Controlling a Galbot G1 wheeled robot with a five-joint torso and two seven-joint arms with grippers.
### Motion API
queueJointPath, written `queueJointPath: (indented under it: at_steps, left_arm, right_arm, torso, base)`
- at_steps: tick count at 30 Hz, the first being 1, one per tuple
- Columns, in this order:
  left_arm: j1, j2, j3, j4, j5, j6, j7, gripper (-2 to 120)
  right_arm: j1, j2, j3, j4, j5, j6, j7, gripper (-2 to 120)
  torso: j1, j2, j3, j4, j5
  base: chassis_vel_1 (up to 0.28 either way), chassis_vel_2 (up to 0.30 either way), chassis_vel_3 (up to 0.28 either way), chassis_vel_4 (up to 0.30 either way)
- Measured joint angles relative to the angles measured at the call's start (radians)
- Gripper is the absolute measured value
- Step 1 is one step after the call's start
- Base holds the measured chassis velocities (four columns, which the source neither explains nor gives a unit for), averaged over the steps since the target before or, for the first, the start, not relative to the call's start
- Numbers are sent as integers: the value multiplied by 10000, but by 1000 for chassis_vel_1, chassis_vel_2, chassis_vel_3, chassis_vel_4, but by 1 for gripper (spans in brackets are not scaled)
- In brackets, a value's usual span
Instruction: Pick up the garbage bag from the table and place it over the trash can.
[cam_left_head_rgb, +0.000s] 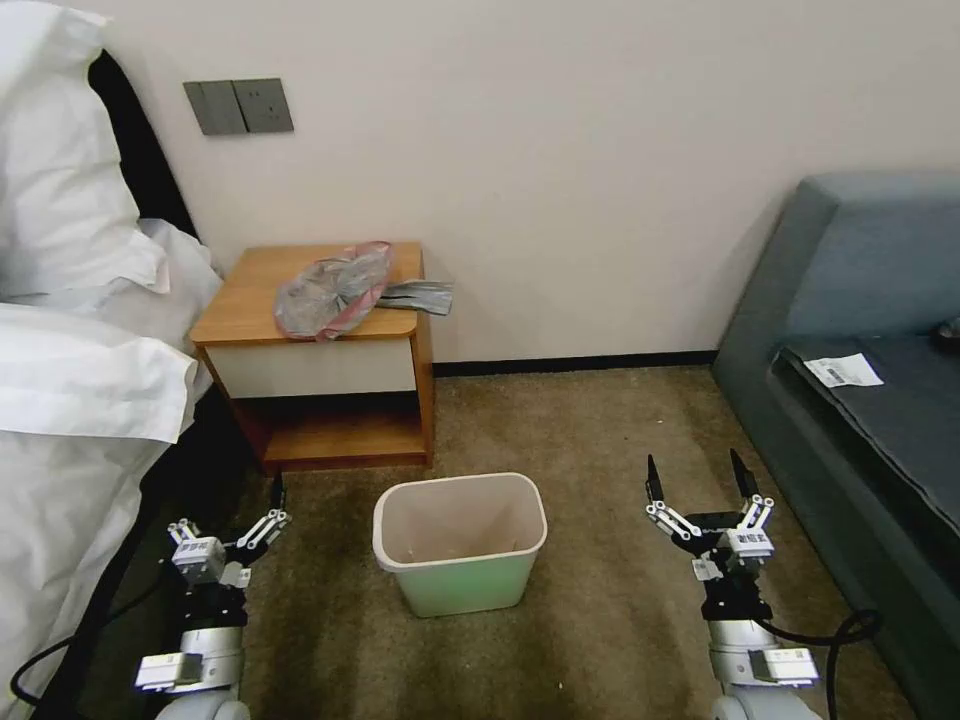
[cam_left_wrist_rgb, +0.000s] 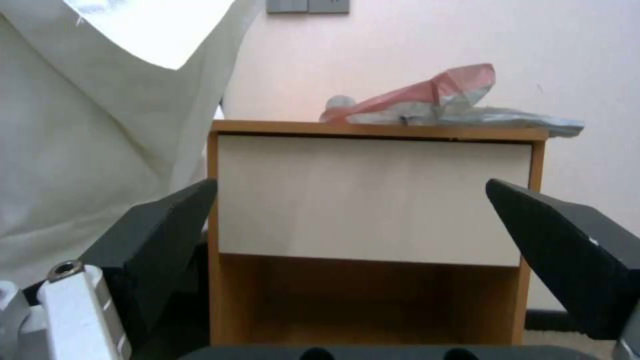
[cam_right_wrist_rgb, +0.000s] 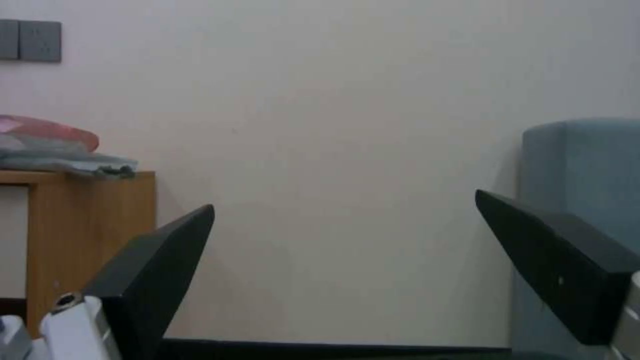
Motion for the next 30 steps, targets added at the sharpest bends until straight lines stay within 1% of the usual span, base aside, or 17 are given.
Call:
queueJointPath:
  at_steps: [30]
  left_arm:
    - [0, 0, -1, 0, 0, 1, 0, 100]
  right_arm:
    - [0, -1, 0, 0, 0, 0, 1, 100]
  torso:
    - [0, 0, 0, 0, 0]
  base:
    - [0, 0, 0, 0]
